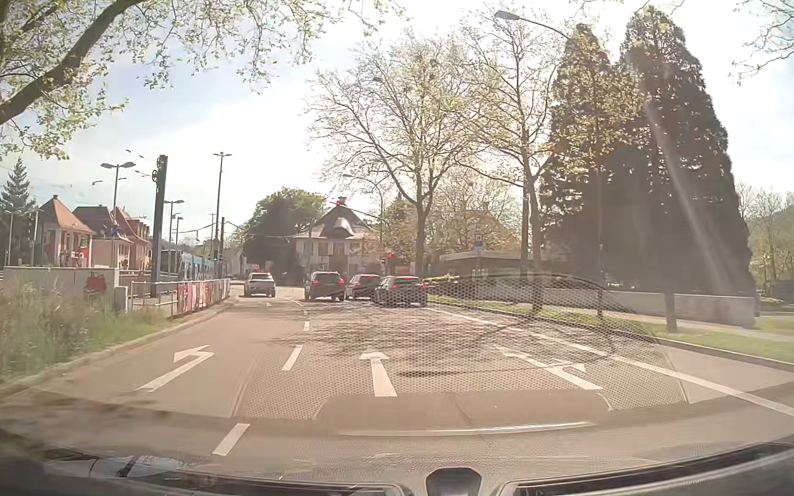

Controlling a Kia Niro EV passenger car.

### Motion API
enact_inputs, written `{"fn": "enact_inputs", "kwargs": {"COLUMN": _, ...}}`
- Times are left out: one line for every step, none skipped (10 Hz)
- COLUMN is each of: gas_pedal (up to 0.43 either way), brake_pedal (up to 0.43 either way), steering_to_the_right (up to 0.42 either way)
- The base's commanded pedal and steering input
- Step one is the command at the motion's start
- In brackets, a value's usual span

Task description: Follow the waypoints while adhering to traffic rules and regulations

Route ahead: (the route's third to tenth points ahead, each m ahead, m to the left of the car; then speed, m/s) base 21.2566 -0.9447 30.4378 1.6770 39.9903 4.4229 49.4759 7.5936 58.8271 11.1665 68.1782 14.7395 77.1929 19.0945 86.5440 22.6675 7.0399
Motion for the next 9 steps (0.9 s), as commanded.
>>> {"fn": "enact_inputs", "kwargs": {"gas_pedal": 0.000, "brake_pedal": 0.134, "steering_to_the_right": -0.043}}
{"fn": "enact_inputs", "kwargs": {"gas_pedal": 0.000, "brake_pedal": 0.146, "steering_to_the_right": -0.043}}
{"fn": "enact_inputs", "kwargs": {"gas_pedal": 0.000, "brake_pedal": 0.159, "steering_to_the_right": -0.043}}
{"fn": "enact_inputs", "kwargs": {"gas_pedal": 0.000, "brake_pedal": 0.171, "steering_to_the_right": -0.043}}
{"fn": "enact_inputs", "kwargs": {"gas_pedal": 0.000, "brake_pedal": 0.183, "steering_to_the_right": -0.044}}
{"fn": "enact_inputs", "kwargs": {"gas_pedal": 0.000, "brake_pedal": 0.177, "steering_to_the_right": -0.045}}
{"fn": "enact_inputs", "kwargs": {"gas_pedal": 0.000, "brake_pedal": 0.165, "steering_to_the_right": -0.045}}
{"fn": "enact_inputs", "kwargs": {"gas_pedal": 0.000, "brake_pedal": 0.146, "steering_to_the_right": -0.045}}
{"fn": "enact_inputs", "kwargs": {"gas_pedal": 0.000, "brake_pedal": 0.128, "steering_to_the_right": -0.045}}
